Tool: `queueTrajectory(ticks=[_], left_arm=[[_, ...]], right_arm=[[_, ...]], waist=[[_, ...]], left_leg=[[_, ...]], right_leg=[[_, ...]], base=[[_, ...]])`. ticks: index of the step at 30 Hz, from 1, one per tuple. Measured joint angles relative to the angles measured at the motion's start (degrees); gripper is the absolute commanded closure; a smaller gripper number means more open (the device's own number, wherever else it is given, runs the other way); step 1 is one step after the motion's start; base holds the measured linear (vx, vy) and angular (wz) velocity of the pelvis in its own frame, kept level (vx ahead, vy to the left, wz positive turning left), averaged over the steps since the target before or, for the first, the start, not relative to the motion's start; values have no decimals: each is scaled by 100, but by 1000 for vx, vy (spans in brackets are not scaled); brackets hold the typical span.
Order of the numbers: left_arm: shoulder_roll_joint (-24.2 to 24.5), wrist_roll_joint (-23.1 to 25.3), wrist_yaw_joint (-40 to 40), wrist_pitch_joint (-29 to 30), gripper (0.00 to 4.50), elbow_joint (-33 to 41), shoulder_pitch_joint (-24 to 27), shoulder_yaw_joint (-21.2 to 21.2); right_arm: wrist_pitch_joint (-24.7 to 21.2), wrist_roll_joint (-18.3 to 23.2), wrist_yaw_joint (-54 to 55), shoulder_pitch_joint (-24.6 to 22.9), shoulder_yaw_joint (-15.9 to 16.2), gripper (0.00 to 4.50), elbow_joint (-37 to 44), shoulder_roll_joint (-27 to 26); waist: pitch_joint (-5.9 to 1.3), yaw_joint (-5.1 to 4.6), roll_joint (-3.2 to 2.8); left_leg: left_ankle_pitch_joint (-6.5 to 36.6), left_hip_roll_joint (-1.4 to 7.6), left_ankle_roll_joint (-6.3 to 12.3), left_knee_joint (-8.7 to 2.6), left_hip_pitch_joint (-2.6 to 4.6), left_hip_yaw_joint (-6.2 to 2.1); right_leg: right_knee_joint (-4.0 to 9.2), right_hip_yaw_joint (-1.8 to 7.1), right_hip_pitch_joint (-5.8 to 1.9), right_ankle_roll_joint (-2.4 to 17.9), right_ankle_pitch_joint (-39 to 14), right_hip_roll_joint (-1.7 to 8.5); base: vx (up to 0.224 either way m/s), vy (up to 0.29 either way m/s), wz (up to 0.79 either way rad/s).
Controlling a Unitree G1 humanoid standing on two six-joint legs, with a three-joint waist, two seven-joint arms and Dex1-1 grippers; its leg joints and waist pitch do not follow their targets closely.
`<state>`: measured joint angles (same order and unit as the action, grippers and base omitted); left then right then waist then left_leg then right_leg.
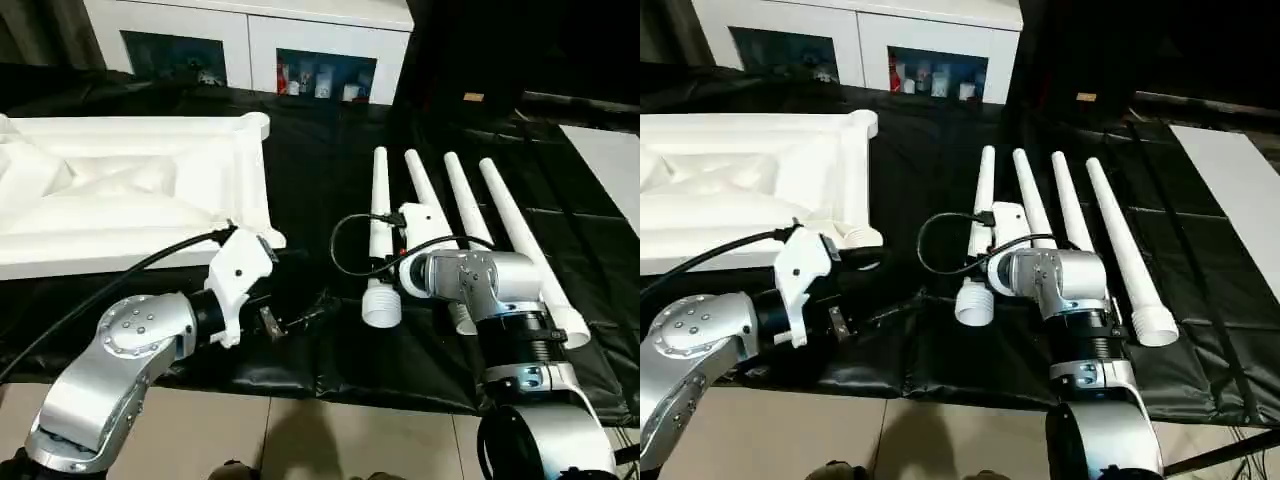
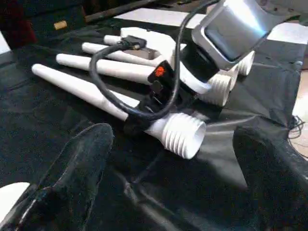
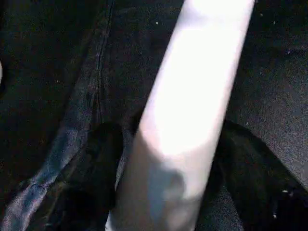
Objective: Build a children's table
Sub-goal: Pick table leg
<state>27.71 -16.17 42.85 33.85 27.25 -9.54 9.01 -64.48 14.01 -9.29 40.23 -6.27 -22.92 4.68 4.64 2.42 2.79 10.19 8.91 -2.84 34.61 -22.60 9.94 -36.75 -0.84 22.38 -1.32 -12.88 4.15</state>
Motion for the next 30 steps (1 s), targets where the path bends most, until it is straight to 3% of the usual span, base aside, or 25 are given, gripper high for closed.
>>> queueTrajectory(ticks=[8,13,18,20,25,30], left_arm=[[1,2,-10,7,0,68,-10,38],[0,5,-58,7,0,68,-12,80],[-196,20,-324,7,0,-28,-203,22],[-502,81,-717,-10,0,-252,-516,-195],[-1114,81,-1716,18,0,-840,-1243,-883],[-1899,-933,-2022,840,0,-1030,-1875,-1484]], right_arm=[[-30,13,-48,7,-17,238,-19,3],[-54,29,-61,11,-61,257,-28,-4],[-28,254,-2,5,-523,262,-53,-124],[127,470,-147,-129,-686,263,263,-175],[635,766,-748,-499,-630,263,1346,-17],[628,1354,-1260,-667,-939,264,2033,96]], waist=[[-1,8,1],[-2,26,2],[-2,64,2],[-1,98,2],[-2,113,3],[-2,153,2]], left_leg=[[-3,5,-6,-4,2,0],[-5,6,-8,-3,2,0],[-7,6,-11,-4,0,1],[-8,8,-11,-3,-2,5],[-15,9,-1,-2,-3,6],[-36,9,21,-1,-6,10]], right_leg=[[-1,0,1,0,0,-6],[-2,0,1,0,0,-6],[-7,0,5,0,1,-6],[-11,0,8,0,2,-6],[-10,0,7,-1,2,-6],[-2,1,4,1,2,-5]], base=[[0,0,0],[0,0,0],[0,0,0],[0,0,0],[0,0,0],[0,0,0]])
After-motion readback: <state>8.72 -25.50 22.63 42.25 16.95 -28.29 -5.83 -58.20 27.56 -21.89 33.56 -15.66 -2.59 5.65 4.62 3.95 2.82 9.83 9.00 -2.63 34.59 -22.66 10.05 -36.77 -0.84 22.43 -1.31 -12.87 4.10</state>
